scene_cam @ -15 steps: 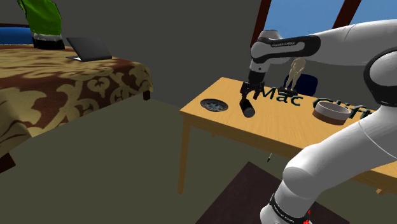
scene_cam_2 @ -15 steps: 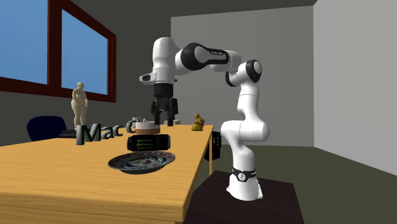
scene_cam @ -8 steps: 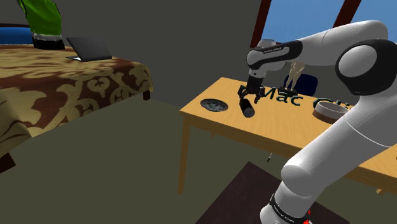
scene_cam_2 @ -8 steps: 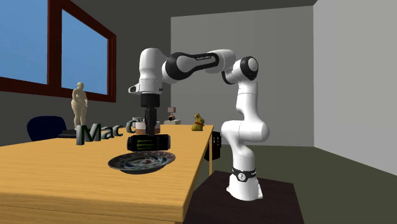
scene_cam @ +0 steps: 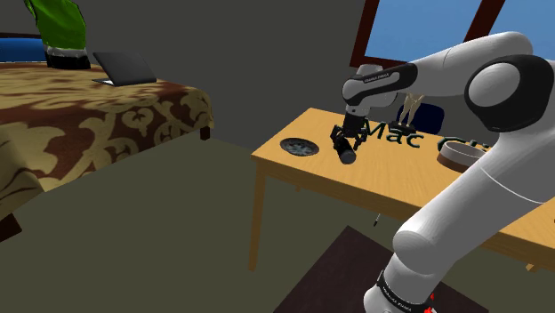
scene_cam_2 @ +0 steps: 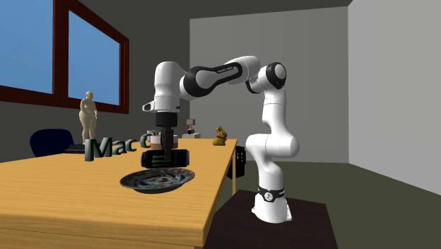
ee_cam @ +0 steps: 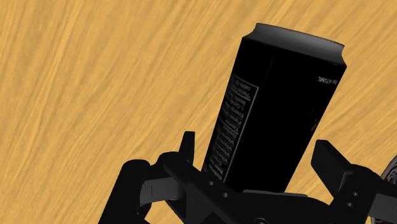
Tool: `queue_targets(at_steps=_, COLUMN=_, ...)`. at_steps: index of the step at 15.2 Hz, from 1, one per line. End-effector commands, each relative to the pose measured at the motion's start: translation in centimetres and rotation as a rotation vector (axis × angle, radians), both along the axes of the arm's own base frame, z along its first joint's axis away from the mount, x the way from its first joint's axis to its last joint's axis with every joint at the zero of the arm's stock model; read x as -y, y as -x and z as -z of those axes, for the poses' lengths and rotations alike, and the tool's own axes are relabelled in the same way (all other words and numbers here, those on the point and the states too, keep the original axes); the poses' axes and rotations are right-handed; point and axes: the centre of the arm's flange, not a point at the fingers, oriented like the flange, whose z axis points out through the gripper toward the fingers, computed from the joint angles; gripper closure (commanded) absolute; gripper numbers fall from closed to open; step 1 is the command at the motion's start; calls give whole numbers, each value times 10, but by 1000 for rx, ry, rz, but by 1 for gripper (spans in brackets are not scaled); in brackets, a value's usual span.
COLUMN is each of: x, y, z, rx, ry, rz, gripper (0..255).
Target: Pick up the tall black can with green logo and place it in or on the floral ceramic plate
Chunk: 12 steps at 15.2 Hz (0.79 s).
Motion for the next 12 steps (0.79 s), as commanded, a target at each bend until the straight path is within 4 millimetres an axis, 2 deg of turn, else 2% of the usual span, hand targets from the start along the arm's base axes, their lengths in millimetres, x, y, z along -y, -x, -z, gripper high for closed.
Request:
queue_targets(at_steps=1, x=0, y=0, z=0, rx=0, ry=0, rz=0, gripper=0)
queue_targets(at_steps=4, x=0, y=0, z=0, rx=0, ry=0, rz=0, gripper=0)
queue_targets(at_steps=5, x=0, y=0, z=0, rx=0, ry=0, rz=0, gripper=255)
queue_targets(at_steps=12, x=0, y=0, z=0, rx=0, ry=0, rz=0, gripper=255)
